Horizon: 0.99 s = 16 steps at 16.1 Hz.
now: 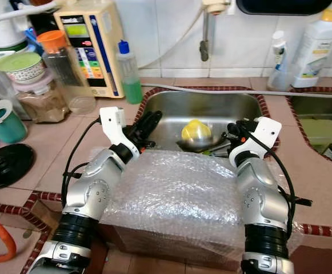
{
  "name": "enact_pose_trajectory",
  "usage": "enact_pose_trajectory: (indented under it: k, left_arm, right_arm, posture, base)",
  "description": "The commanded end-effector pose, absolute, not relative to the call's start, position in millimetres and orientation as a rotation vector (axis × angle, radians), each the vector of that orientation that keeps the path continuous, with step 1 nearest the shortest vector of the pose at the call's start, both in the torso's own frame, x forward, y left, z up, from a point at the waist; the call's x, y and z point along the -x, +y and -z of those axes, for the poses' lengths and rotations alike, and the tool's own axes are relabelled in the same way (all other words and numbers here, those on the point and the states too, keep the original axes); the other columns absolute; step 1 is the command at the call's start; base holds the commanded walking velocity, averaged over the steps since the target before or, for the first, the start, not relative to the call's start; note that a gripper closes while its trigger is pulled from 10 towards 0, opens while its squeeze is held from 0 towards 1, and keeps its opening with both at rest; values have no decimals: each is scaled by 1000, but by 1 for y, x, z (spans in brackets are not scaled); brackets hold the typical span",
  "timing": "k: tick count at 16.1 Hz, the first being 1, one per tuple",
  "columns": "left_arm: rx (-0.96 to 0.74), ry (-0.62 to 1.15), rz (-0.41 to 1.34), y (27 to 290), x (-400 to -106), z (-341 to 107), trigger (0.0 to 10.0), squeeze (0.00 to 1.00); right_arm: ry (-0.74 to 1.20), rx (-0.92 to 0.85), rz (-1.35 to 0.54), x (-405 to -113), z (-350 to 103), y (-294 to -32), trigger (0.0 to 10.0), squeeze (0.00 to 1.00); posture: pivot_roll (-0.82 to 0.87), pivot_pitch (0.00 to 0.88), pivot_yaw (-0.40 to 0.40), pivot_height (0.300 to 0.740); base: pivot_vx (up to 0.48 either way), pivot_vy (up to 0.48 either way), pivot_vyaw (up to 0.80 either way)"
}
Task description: Kitchen organization
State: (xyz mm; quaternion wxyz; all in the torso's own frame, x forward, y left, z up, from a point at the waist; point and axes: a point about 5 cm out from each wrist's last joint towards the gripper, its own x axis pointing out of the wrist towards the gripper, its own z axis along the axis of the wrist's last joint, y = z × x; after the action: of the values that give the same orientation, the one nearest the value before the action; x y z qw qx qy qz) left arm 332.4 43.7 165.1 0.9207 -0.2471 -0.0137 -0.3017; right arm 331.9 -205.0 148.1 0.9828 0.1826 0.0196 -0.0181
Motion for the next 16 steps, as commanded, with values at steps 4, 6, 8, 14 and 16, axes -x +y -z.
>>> enact_pose_trajectory:
  k: [4,6,8,14,16]
  left_arm:
    - [500,-55,632,44,-334,-173,10000,1000]
    - [500,-55,632,44,-334,-173,10000,1000]
    - [500,-55,632,44,-334,-173,10000,1000]
    - [384,4,604,58,-331,-159,10000,1000]
    - [187,41,533,90,-329,-146,10000,1000]
  right_arm:
    - [47,-367,34,-332,-146,-202,0,0]
    - [47,-367,34,-332,-146,-202,0,0]
    - [47,-367,34,-332,-146,-202,0,0]
    - [10,-259,137,-331,-149,-206,4667,0]
    - [-54,-100,211,-329,-156,-211,6510,0]
  posture:
    - [-69,0,133,740]
    - [-69,0,133,740]
    - [-69,0,133,740]
    - [1,0,150,740]
    - [-5,0,151,740]
  base:
    - [0,0,0]
    - [0,0,0]
    - [0,0,0]
    - [0,0,0]
    - [0,0,0]
